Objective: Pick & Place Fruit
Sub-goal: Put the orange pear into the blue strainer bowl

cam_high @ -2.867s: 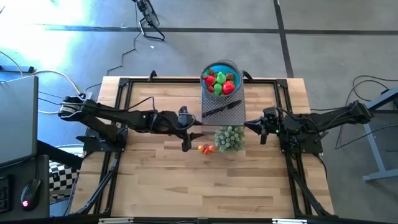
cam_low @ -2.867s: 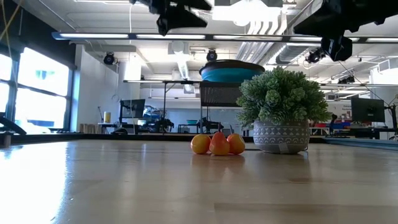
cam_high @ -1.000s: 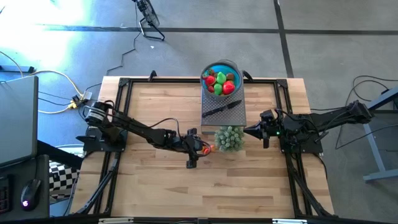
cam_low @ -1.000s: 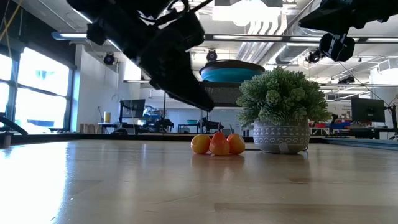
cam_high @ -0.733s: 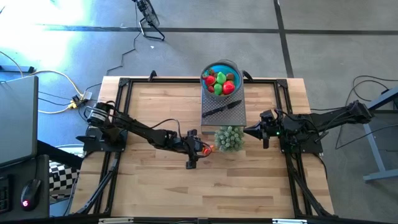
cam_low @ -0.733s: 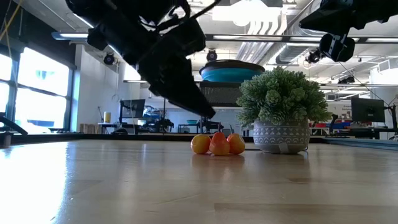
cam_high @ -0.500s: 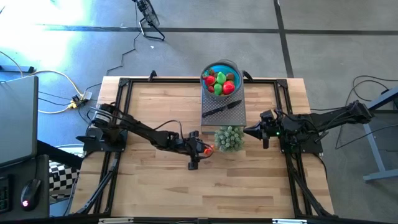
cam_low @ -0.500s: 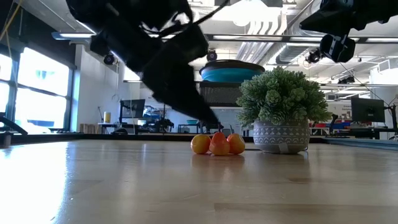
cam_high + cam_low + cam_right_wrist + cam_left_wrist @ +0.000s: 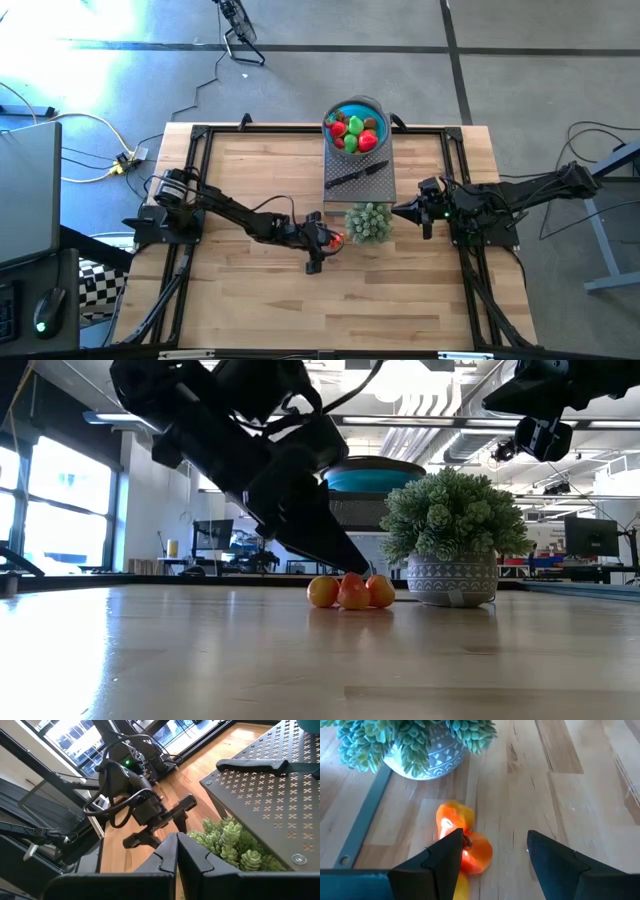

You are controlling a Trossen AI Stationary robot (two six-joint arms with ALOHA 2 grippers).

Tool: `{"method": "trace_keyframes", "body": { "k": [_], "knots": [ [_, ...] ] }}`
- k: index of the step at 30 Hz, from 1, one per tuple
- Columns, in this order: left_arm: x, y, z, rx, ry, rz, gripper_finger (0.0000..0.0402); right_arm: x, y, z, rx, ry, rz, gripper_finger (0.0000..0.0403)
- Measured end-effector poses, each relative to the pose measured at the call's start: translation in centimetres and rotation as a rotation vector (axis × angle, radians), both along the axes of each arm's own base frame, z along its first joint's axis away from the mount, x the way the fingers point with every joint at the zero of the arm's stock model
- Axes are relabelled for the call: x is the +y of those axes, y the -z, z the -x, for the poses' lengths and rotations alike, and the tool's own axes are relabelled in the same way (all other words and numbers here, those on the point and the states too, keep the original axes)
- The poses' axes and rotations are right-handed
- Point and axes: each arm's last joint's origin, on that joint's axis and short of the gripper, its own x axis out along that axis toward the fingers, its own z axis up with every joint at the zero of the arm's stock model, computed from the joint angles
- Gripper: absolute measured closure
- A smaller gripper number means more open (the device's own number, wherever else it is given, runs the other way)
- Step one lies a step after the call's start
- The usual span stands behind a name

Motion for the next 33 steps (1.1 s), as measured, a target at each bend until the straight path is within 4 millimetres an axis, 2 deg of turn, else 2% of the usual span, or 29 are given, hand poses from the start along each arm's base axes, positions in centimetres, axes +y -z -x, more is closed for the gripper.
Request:
{"method": "trace_keyframes", "body": {
  "k": [16, 21, 33],
  "knots": [
    [0.37, 0.09, -0.03, 0.002, -0.031, -0.003, 0.0186, -0.01, 0.07, 0.02, 0.008, 0.001, 0.002, 0.0401],
    [0.22, -0.31, -0.3, -0.052, -0.035, 0.02, 0.0186, -0.01, 0.08, 0.02, 0.008, 0.001, 0.002, 0.04],
    [0.3, 0.26, 0.07, 0.017, -0.036, 0.004, 0.0186, -0.01, 0.07, 0.02, 0.008, 0.0, 0.002, 0.04]
  ]
}}
